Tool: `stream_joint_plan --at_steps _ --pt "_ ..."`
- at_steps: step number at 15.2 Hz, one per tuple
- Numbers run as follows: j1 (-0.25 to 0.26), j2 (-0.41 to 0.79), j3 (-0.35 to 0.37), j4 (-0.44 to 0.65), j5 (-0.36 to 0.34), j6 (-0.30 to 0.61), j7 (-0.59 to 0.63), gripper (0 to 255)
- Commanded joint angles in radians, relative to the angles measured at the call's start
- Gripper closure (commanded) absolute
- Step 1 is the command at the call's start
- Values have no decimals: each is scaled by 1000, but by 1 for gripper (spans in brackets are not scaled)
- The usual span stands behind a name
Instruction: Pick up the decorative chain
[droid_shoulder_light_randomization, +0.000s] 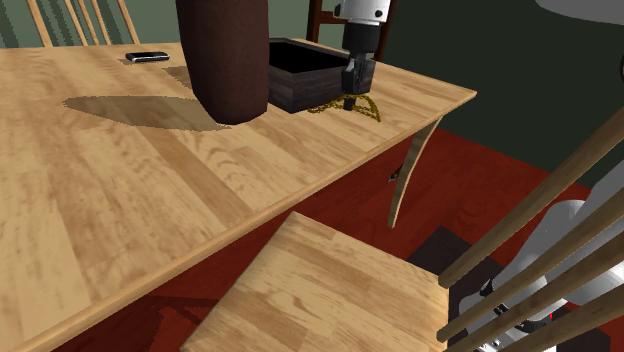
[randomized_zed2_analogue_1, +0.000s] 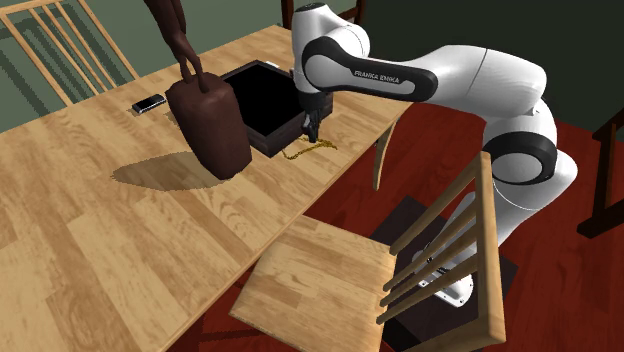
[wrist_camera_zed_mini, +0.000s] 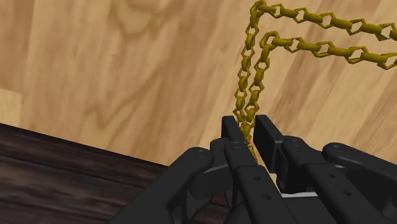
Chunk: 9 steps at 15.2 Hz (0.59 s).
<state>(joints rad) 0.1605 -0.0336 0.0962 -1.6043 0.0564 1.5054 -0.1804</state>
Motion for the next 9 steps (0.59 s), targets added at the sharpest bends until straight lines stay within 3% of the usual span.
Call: stream_joint_plan --at_steps 1,6,9 --pt "6 26 8 2 -1 4 2 255" --pt "2 12 2 -11 0 2 -7 255" --pt "3 23 2 43 -1 -42 -4 255"
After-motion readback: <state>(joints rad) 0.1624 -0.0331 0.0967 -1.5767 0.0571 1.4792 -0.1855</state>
